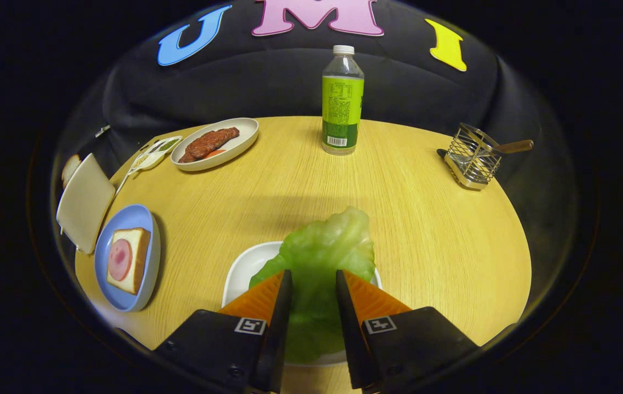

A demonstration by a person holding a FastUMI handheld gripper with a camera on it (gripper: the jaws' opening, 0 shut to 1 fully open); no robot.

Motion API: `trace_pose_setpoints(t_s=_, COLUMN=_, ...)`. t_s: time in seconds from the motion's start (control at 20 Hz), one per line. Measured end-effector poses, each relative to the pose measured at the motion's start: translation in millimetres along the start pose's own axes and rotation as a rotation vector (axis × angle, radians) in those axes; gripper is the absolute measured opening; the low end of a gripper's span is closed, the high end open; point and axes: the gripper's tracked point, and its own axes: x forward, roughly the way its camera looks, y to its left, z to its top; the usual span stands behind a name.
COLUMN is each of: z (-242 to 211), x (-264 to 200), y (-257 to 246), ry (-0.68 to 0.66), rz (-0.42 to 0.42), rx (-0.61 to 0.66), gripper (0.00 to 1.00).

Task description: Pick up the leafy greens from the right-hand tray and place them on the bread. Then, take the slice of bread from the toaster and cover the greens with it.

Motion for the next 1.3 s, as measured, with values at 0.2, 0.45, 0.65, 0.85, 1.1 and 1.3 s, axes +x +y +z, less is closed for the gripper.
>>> trace_pose_setpoints(t_s=0.2, z=-1, x=-1, y=4, ry=0.009, rz=0.011, rx=0.008, gripper=0.14)
trace_pose_setpoints(t_s=0.45, z=8, x=-13, y=9, ry=0.002, rz=0.056, rx=0.003, gripper=0.06)
trace_pose_setpoints(t_s=0.65, z=30, x=-40, y=15, ry=-0.038, rz=0.052, rx=0.002, gripper=0.06)
trace_pose_setpoints(t_s=0.85, z=53, x=-75, y=25, ry=-0.072, rz=0.051, rx=-0.012, gripper=0.06)
trace_pose_setpoints(t_s=1.1, z=80, x=-118, y=60, ry=-0.11, rz=0.084, rx=-0.064, gripper=0.05)
trace_pose_setpoints(t_s=1.3, z=89, x=-134, y=107, ry=-0.114, rz=0.155, rx=-0.054, gripper=0.05)
